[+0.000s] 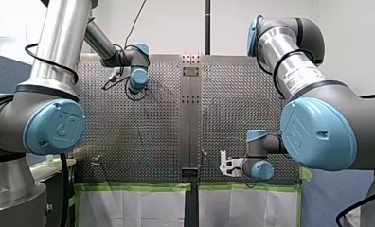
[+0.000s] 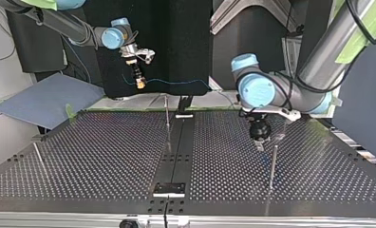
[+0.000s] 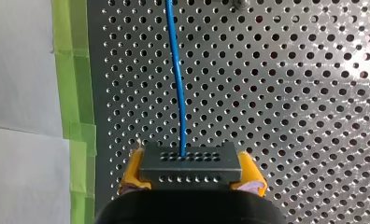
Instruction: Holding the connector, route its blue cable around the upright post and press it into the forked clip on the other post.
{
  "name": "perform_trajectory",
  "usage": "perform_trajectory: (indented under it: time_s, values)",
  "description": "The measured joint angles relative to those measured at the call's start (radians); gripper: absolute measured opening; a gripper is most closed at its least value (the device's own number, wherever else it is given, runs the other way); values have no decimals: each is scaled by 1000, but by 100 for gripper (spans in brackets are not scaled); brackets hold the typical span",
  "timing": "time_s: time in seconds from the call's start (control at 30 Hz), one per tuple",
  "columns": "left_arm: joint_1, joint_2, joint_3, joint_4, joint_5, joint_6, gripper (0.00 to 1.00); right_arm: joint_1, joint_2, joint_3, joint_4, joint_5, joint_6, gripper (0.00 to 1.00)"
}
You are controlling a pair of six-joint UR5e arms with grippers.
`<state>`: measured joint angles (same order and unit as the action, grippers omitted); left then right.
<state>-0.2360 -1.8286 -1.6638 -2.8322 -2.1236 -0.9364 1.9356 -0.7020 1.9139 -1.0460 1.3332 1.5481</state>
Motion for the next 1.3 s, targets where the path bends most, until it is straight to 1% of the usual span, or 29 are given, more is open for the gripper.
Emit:
perform_trajectory:
  time_s: [0.17, 0.3, 0.57, 0.77, 0.93, 1.07, 1.23, 1.3]
  values:
    - [5, -1, 1, 15, -6, 7, 100, 0, 0, 0, -5, -3, 3, 0]
    - [3, -3, 1, 19, 2, 8, 100, 0, 0, 0, -6, -4, 4, 0]
    - [-11, -49, 1, 15, -4, 24, 100, -3, 0, 0, -5, -5, 5, 0]
    - [-11, -72, -1, 18, -33, 28, 100, -3, 0, 0, -5, -5, 5, 0]
    - [-9, -77, -10, 21, -72, 28, 100, -3, 0, 0, -5, -5, 5, 0]
    - [-13, -82, -23, 35, -84, 27, 100, -3, 0, 0, -5, -5, 5, 0]
    - [-25, -111, -31, 35, -91, 27, 100, -4, 0, 0, -6, -5, 5, 0]
    - [-35, -127, -32, 32, -95, 25, 100, -4, 0, 0, -6, -5, 5, 0]
